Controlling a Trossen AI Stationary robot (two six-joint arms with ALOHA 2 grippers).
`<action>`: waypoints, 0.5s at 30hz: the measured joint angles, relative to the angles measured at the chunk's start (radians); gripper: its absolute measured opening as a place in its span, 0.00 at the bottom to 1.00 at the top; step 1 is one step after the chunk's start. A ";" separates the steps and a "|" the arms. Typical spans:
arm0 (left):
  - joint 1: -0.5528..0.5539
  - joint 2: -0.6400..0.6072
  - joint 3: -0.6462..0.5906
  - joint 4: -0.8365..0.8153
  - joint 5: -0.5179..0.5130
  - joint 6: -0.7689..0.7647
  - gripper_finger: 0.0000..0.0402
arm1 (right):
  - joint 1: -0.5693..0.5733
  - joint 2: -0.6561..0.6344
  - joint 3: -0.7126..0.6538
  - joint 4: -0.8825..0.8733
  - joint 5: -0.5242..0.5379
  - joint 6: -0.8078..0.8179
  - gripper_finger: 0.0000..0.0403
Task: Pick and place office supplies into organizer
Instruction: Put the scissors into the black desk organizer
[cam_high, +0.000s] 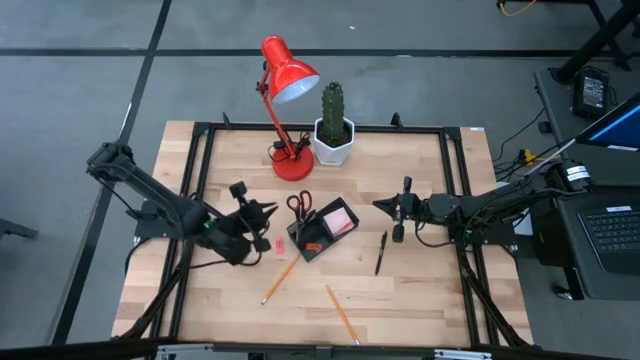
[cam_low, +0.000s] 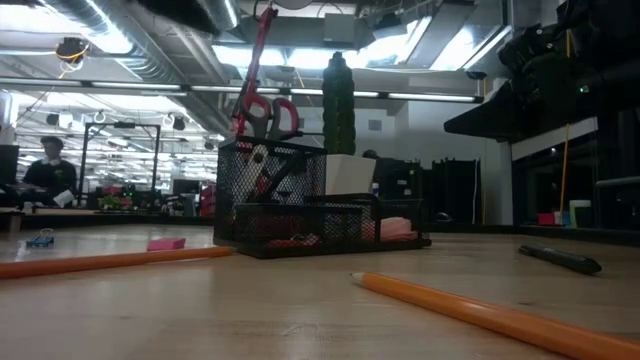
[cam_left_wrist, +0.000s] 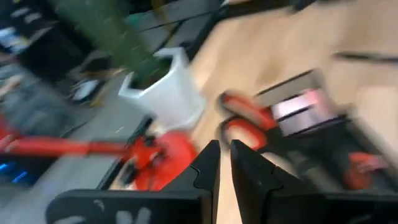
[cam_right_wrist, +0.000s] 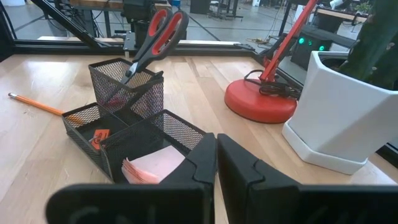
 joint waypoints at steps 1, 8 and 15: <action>0.000 -0.018 0.000 0.049 0.005 0.056 0.07 | 0.000 0.000 0.000 0.000 0.000 0.000 0.05; 0.000 -0.110 -0.009 0.164 0.031 0.202 0.03 | 0.000 0.000 0.000 0.000 0.000 0.000 0.05; 0.012 -0.165 -0.257 0.611 0.137 0.346 0.05 | 0.000 0.000 0.000 0.000 0.000 -0.001 0.05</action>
